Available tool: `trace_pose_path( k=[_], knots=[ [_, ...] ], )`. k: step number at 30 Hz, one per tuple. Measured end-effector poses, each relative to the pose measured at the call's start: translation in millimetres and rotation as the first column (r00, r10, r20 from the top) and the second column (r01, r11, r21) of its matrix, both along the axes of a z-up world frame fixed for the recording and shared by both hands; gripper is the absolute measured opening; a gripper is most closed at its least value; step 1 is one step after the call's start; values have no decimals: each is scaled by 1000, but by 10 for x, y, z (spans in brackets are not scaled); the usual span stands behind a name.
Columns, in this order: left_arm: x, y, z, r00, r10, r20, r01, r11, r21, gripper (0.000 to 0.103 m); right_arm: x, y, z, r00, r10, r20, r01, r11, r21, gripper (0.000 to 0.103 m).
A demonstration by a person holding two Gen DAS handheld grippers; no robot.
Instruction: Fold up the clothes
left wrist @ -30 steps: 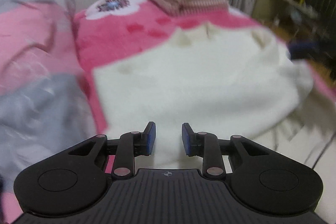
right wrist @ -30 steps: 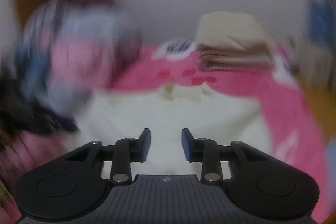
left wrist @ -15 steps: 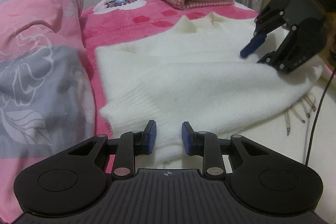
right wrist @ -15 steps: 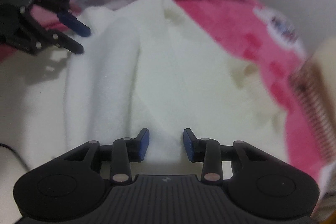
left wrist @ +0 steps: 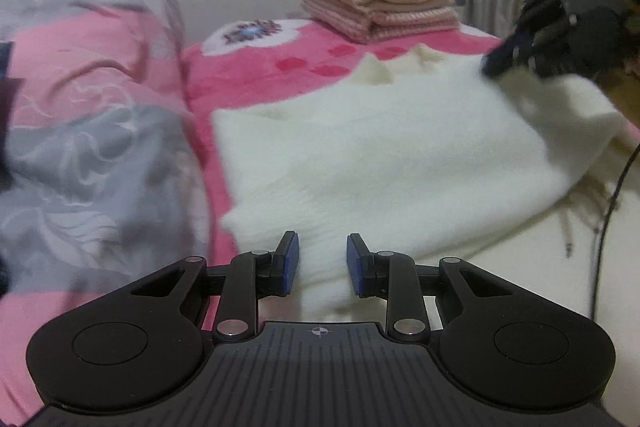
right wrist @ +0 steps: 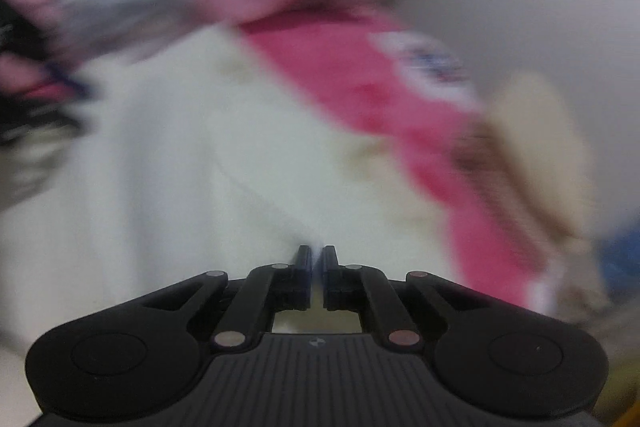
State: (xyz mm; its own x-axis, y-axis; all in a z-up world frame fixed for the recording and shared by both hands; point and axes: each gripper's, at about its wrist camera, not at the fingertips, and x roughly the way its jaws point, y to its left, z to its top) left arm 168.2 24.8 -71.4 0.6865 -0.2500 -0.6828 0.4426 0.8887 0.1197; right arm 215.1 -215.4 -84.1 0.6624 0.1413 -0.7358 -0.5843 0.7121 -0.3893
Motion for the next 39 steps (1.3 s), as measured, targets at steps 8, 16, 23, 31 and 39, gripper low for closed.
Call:
trace_pose_path(
  k=[8, 16, 23, 31, 39],
  knots=[
    [139, 186, 27, 994, 86, -62, -93, 989, -114, 29, 147, -146, -392, 992, -124, -15, 124, 990, 62, 4],
    [428, 323, -46, 973, 190, -128, -216, 948, -234, 43, 161, -215, -368, 989, -142, -37, 146, 982, 122, 5],
    [387, 161, 13, 983, 182, -17, -182, 963, -199, 9, 47, -248, -340, 985, -172, 20, 167, 974, 156, 4],
    [356, 145, 171, 987, 155, 41, -145, 972, -186, 7, -78, -352, -162, 976, -211, 59, 193, 956, 222, 4],
    [532, 35, 46, 986, 165, 38, -159, 980, -122, 7, 24, -299, -357, 971, -232, 56, 217, 956, 196, 4]
  ],
)
